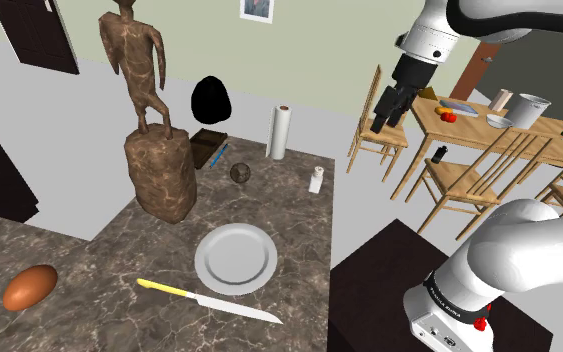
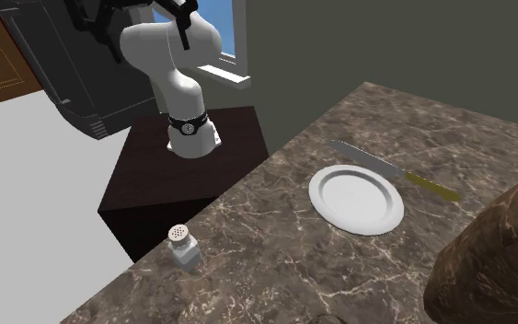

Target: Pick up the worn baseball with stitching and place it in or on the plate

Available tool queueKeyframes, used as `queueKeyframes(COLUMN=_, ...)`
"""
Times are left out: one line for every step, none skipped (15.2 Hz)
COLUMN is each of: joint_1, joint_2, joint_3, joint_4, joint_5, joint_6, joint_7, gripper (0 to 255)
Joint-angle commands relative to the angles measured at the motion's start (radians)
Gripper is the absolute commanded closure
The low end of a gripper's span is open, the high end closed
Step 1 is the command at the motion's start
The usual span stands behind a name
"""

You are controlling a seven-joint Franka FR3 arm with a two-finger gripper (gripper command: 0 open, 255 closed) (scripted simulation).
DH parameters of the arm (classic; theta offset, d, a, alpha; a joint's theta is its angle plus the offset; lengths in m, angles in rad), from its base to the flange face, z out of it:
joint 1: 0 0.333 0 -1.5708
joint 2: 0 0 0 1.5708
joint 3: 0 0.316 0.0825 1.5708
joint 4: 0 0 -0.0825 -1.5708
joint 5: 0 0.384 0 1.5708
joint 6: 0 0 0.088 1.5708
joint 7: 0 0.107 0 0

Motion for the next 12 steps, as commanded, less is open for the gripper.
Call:
queueKeyframes(joint_1=0.0, joint_2=0.0, joint_3=0.0, joint_4=0.0, joint_5=0.0, joint_6=0.0, joint_7=0.0, gripper=0)
queueKeyframes(joint_1=0.004, joint_2=0.028, joint_3=0.014, joint_4=0.0, joint_5=0.006, joint_6=0.029, joint_7=0.013, gripper=0)
queueKeyframes(joint_1=0.007, joint_2=0.056, joint_3=0.028, joint_4=0.001, joint_5=0.011, joint_6=0.057, joint_7=0.025, gripper=0)
queueKeyframes(joint_1=0.011, joint_2=0.086, joint_3=0.042, joint_4=0.004, joint_5=0.015, joint_6=0.085, joint_7=0.038, gripper=0)
queueKeyframes(joint_1=0.014, joint_2=0.116, joint_3=0.056, joint_4=0.008, joint_5=0.019, joint_6=0.112, joint_7=0.05, gripper=0)
queueKeyframes(joint_1=0.017, joint_2=0.148, joint_3=0.069, joint_4=0.014, joint_5=0.022, joint_6=0.139, joint_7=0.063, gripper=0)
queueKeyframes(joint_1=0.019, joint_2=0.18, joint_3=0.083, joint_4=0.021, joint_5=0.024, joint_6=0.165, joint_7=0.076, gripper=0)
queueKeyframes(joint_1=0.022, joint_2=0.214, joint_3=0.096, joint_4=0.029, joint_5=0.025, joint_6=0.191, joint_7=0.089, gripper=0)
queueKeyframes(joint_1=0.023, joint_2=0.248, joint_3=0.109, joint_4=0.039, joint_5=0.025, joint_6=0.216, joint_7=0.103, gripper=0)
queueKeyframes(joint_1=0.025, joint_2=0.282, joint_3=0.122, joint_4=0.05, joint_5=0.024, joint_6=0.24, joint_7=0.116, gripper=0)
queueKeyframes(joint_1=0.026, joint_2=0.318, joint_3=0.134, joint_4=0.063, joint_5=0.023, joint_6=0.263, joint_7=0.13, gripper=0)
queueKeyframes(joint_1=0.028, joint_2=0.353, joint_3=0.146, joint_4=0.077, joint_5=0.02, joint_6=0.285, joint_7=0.145, gripper=0)
